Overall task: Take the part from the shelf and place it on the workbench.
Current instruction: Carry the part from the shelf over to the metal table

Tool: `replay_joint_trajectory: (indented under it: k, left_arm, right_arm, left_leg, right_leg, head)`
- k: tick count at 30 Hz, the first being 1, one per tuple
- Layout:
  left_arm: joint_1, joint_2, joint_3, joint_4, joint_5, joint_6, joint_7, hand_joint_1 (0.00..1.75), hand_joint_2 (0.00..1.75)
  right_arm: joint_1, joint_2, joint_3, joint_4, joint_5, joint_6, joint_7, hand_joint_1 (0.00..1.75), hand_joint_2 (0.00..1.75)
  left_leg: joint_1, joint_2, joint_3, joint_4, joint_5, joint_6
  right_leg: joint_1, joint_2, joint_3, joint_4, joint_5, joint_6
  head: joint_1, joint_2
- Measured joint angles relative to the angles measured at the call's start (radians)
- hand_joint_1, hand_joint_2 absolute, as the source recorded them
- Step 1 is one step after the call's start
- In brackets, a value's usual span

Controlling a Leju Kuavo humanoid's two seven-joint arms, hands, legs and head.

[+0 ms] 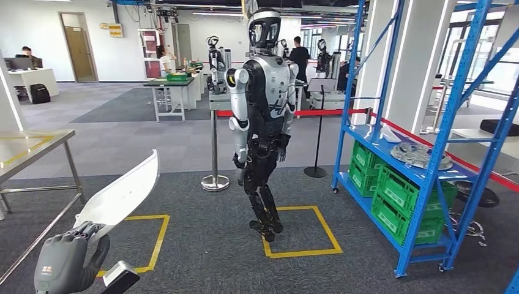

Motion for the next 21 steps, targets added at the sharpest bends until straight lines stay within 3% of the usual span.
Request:
replay_joint_trajectory:
  k: [1, 2, 3, 5, 7, 9, 11, 13, 15, 16, 17, 18, 20, 21]
  left_arm:
    - [0.003, 0.0, 0.0, 0.001, 0.0, 0.0, -0.001, 1.75, 1.75]
    - [0.004, 0.0, 0.0, 0.001, 0.001, 0.0, -0.002, 1.75, 1.75]
    - [0.005, 0.0, 0.0, 0.001, 0.001, 0.0, -0.003, 1.75, 1.75]
    - [0.004, -0.002, 0.0, 0.0, 0.002, 0.0, -0.005, 1.75, 1.75]
    - [0.004, -0.004, 0.0, 0.0, 0.002, 0.001, -0.006, 1.75, 1.75]
    - [0.005, 0.0, 0.0, 0.0, 0.003, 0.002, -0.007, 1.75, 1.75]
    - [0.004, 0.005, 0.0, 0.0, 0.003, 0.002, -0.007, 1.75, 1.75]
    - [0.004, 0.005, 0.0, 0.001, 0.003, 0.002, -0.007, 1.75, 1.75]
    - [0.008, 0.003, -0.001, 0.003, 0.003, 0.002, -0.008, 1.75, 1.75]
    - [0.01, 0.003, -0.001, 0.004, 0.003, 0.002, -0.007, 1.75, 1.75]
    - [0.011, 0.003, -0.001, 0.005, 0.003, 0.003, -0.007, 1.75, 1.75]
    - [0.01, 0.003, -0.001, 0.005, 0.003, 0.003, -0.007, 1.75, 1.75]
    - [0.005, 0.002, -0.001, 0.005, 0.003, 0.003, -0.007, 1.75, 1.75]
    - [0.003, 0.001, -0.001, 0.004, 0.004, 0.003, -0.007, 1.75, 1.75]
  right_arm:
    - [0.0, 0.0, 0.0, 0.0, 0.0, 0.0, 0.0, 0.0, 0.0]
    - [0.001, 0.0, -0.001, 0.0, 0.0, 0.0, -0.001, 0.0, 0.0]
    - [0.001, -0.001, -0.002, 0.0, 0.0, 0.0, -0.001, 0.0, 0.0]
    - [0.001, -0.001, -0.003, 0.0, -0.001, 0.0, -0.003, 0.0, 0.0]
    - [0.001, -0.001, -0.004, 0.0, -0.003, 0.0, -0.003, 0.0, 0.0]
    - [-0.001, -0.001, -0.005, 0.0, -0.004, 0.0, -0.003, 0.0, 0.0]
    - [-0.003, 0.0, -0.005, 0.0, -0.003, -0.001, -0.004, 0.0, 0.0]
    - [0.0, 0.0, -0.006, 0.0, -0.003, -0.001, -0.004, 0.0, 0.0]
    - [0.002, 0.0, -0.006, 0.0, -0.004, -0.001, -0.003, 0.0, 0.0]
    - [0.002, 0.0, -0.006, 0.0, -0.004, -0.001, -0.003, 0.0, 0.0]
    - [0.002, 0.0, -0.006, 0.0, -0.004, -0.001, -0.003, 0.0, 0.0]
    - [0.002, 0.0, -0.006, 0.0, -0.004, -0.001, -0.003, 0.0, 0.0]
    - [0.002, 0.001, -0.006, 0.0, -0.003, -0.001, -0.002, 0.0, 0.0]
    - [0.002, 0.001, -0.006, 0.0, -0.003, -0.001, -0.002, 0.0, 0.0]
  left_leg:
    - [0.0, -0.015, 0.0, 0.002, 0.0, 0.0]
    - [0.001, -0.03, 0.0, 0.005, 0.0, -0.002]
    - [0.002, -0.044, -0.001, 0.008, -0.001, -0.004]
    - [0.003, -0.071, -0.006, 0.015, -0.002, -0.015]
    - [0.004, -0.095, -0.014, 0.014, 0.002, -0.029]
    - [0.006, -0.109, -0.022, 0.01, 0.008, -0.043]
    - [0.003, -0.06, -0.044, 0.049, -0.017, -0.052]
    - [0.001, 0.007, -0.096, 0.167, -0.083, -0.057]
    - [0.004, 0.025, -0.148, 0.283, -0.128, -0.06]
    - [0.005, 0.028, -0.152, 0.296, -0.125, -0.061]
    - [0.005, 0.032, -0.136, 0.268, -0.105, -0.06]
    - [0.004, 0.044, -0.102, 0.206, -0.073, -0.056]
    - [-0.005, 0.098, -0.027, 0.069, -0.025, -0.044]
    - [-0.01, 0.117, -0.006, 0.029, -0.015, -0.036]
  right_leg:
    - [0.0, 0.002, -0.005, -0.001, 0.016, -0.001]
    - [-0.001, 0.006, 0.01, -0.043, 0.049, -0.001]
    - [-0.003, 0.018, 0.04, -0.114, 0.089, -0.002]
    - [-0.007, 0.059, 0.095, -0.238, 0.134, -0.003]
    - [-0.005, 0.072, 0.11, -0.273, 0.135, -0.008]
    - [-0.005, 0.046, 0.113, -0.279, 0.141, -0.022]
    - [-0.006, 0.022, 0.119, -0.288, 0.148, -0.038]
    - [-0.002, -0.002, 0.12, -0.291, 0.149, -0.048]
    - [0.0, -0.028, 0.12, -0.29, 0.147, -0.051]
    - [0.001, -0.041, 0.12, -0.29, 0.145, -0.052]
    - [0.001, -0.054, 0.121, -0.29, 0.144, -0.051]
    - [0.002, -0.066, 0.124, -0.29, 0.142, -0.049]
    - [0.006, -0.091, 0.131, -0.288, 0.135, -0.042]
    - [0.009, -0.102, 0.133, -0.287, 0.132, -0.037]
  head:
    - [0.0, 0.0]
    - [0.0, 0.0]
    - [0.0, 0.0]
    - [0.0, 0.0]
    - [-0.001, 0.0]
    - [-0.001, 0.0]
    - [-0.005, 0.0]
    - [-0.009, 0.0]
    - [-0.009, 0.0]
    - [-0.01, 0.0]
    - [-0.01, 0.0]
    - [-0.011, 0.0]
    - [-0.011, 0.0]
    - [-0.01, 0.0]
